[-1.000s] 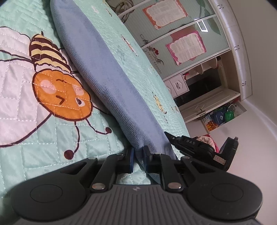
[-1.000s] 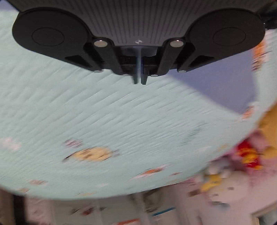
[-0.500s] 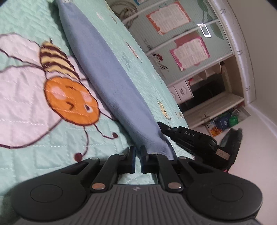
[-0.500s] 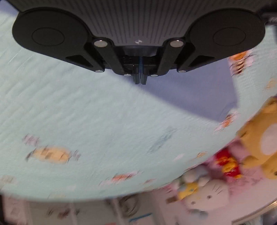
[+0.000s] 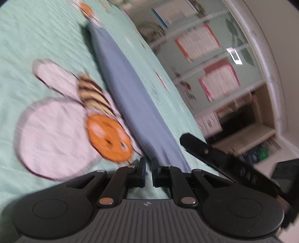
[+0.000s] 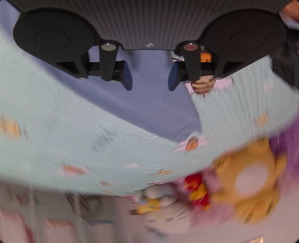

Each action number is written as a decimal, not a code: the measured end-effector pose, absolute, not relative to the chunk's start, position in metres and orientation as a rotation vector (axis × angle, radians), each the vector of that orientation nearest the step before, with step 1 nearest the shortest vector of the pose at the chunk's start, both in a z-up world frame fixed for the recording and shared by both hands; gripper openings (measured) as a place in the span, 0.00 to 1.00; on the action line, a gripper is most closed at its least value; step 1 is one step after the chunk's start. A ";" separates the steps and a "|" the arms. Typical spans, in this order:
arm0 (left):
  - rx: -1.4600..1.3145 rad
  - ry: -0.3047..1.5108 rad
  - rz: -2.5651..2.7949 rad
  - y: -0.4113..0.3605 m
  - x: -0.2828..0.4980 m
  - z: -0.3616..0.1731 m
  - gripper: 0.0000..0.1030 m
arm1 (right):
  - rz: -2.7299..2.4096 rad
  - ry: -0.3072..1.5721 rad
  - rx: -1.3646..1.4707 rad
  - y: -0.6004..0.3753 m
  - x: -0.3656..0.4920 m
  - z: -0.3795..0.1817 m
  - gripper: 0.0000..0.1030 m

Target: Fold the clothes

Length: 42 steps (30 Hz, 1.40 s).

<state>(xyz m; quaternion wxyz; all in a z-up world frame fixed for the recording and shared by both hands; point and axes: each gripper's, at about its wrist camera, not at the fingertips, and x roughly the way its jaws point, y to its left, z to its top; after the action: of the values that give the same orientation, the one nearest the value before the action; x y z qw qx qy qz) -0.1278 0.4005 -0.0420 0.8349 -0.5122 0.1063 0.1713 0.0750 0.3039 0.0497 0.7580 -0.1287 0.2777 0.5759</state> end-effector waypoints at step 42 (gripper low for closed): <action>-0.825 0.165 0.644 0.517 -0.139 -0.016 0.47 | 1.108 0.532 -0.526 0.438 0.108 0.013 0.13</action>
<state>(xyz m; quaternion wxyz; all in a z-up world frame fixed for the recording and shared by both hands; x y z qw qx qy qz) -0.1391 0.5169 -0.0156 0.8629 -0.3935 0.0786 0.3073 0.1083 0.4379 0.0129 0.7849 -0.2437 0.2465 0.5137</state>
